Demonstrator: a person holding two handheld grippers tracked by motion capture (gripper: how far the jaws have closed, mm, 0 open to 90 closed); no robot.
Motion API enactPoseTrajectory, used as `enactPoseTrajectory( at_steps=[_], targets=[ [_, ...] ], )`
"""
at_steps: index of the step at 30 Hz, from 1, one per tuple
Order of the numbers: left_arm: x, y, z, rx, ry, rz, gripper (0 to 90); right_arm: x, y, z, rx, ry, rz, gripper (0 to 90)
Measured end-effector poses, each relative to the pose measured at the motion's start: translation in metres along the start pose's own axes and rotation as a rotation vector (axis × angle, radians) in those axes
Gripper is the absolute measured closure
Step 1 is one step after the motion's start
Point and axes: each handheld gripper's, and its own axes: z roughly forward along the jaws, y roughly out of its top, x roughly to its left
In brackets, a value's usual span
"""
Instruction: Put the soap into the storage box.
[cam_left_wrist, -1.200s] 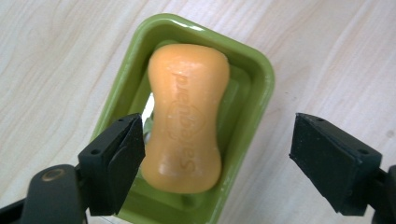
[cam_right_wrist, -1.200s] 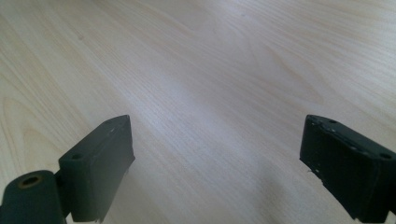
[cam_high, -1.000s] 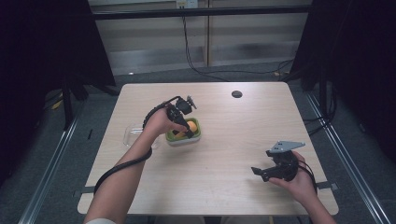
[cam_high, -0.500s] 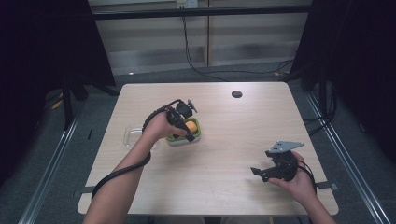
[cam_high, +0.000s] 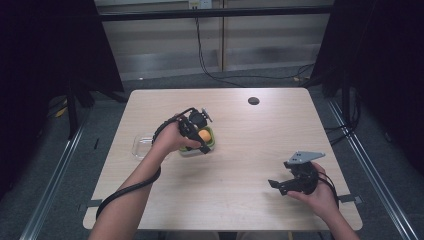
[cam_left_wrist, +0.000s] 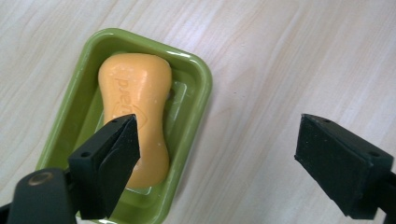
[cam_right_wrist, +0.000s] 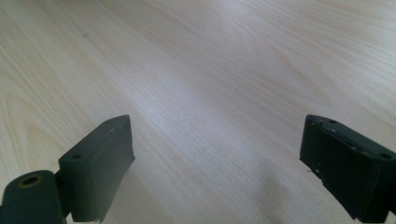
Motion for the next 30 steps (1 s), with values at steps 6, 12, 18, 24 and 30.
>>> enactPoseTrajectory(
  at_steps=[6, 12, 18, 24, 30],
  targets=[
    [-0.006, -0.002, -0.001, -0.003, -0.016, 0.012, 12.3, 0.000, 0.000, 0.000, 0.002, -0.001, 0.002, 9.3],
    [-0.011, -0.006, 0.003, -0.006, -0.026, 0.006, 11.9, 0.001, 0.000, 0.000, 0.000, -0.002, -0.006, 9.3],
    [-0.015, -0.010, 0.006, -0.025, -0.028, 0.015, 11.9, 0.001, 0.001, 0.000, 0.000, 0.002, -0.007, 9.3],
    [-0.019, -0.014, 0.007, -0.027, -0.036, 0.008, 11.8, 0.001, 0.000, 0.001, 0.002, 0.000, -0.008, 9.3],
    [-0.022, -0.019, 0.012, -0.040, -0.048, 0.021, 11.4, 0.002, 0.001, 0.001, 0.003, 0.003, -0.009, 9.3]
  ],
)
